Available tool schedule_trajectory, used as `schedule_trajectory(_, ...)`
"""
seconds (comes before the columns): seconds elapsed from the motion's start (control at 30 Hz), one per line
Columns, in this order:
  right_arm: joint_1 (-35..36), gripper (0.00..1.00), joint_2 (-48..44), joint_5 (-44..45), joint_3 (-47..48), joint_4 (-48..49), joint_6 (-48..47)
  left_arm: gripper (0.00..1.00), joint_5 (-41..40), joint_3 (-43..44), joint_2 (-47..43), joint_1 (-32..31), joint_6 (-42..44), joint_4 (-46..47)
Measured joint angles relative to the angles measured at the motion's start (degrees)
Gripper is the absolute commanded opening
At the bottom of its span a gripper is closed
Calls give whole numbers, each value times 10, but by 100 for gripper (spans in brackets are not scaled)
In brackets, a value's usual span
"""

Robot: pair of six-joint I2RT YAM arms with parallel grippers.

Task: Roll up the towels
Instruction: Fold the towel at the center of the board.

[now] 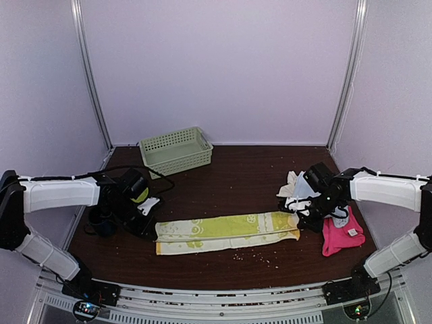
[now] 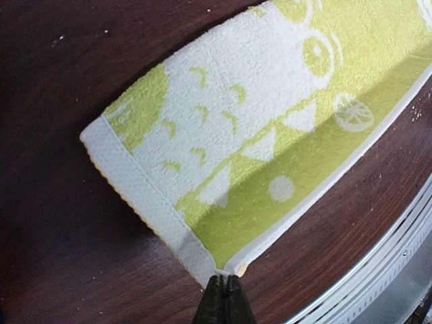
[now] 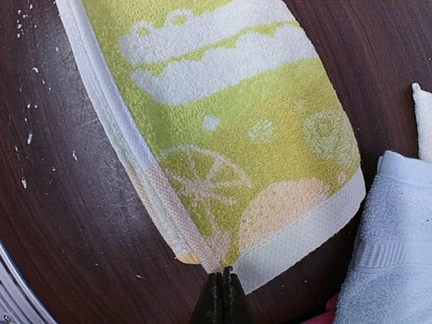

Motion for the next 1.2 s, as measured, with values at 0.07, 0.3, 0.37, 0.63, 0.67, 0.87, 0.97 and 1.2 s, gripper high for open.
schedule_trajectory(0.07,0,0,1,2,-3,0,-2,0,1,0,3,-2,2,0)
schedule_trajectory(0.3,1,0,7,3,-10,5,-7,0,-3,0,18,-7,2,-2)
schedule_trajectory(0.37,1,0,8,4,-14,6,-8,0,-3,0,20,-12,2,-4)
schedule_trajectory(0.63,9,0,16,5,-23,8,-17,0,-5,0,40,-31,2,-14)
schedule_trajectory(0.67,10,0,16,5,-24,9,-17,0,-8,0,43,-34,1,-16)
schedule_trajectory(0.87,14,0,18,7,-33,10,-20,0,-16,0,45,-36,2,-17)
schedule_trajectory(0.97,15,0,18,8,-34,10,-20,0,-17,0,45,-36,2,-19)
schedule_trajectory(1.2,16,0,2,9,-13,-9,-20,0,-27,17,29,-36,2,-43)
